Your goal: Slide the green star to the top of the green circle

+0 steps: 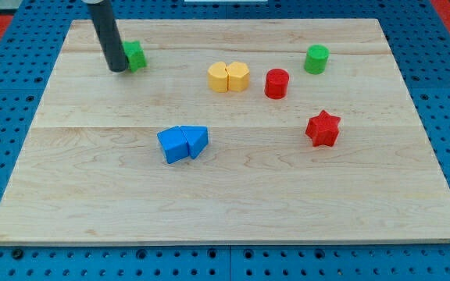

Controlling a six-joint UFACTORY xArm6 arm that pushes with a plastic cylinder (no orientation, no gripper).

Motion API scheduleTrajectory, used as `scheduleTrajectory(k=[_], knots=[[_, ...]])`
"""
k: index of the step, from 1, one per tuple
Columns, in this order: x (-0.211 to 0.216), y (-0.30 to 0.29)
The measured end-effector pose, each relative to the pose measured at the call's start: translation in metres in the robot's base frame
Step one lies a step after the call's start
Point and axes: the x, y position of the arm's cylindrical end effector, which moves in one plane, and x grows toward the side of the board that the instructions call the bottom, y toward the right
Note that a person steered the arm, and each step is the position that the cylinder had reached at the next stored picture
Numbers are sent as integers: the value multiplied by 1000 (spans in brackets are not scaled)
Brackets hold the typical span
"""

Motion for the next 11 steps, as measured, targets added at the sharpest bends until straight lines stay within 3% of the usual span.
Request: scheduleTrajectory(k=[4, 7, 9, 11], knots=[[-80, 11], [-48, 46], [-70, 64], [-58, 125]])
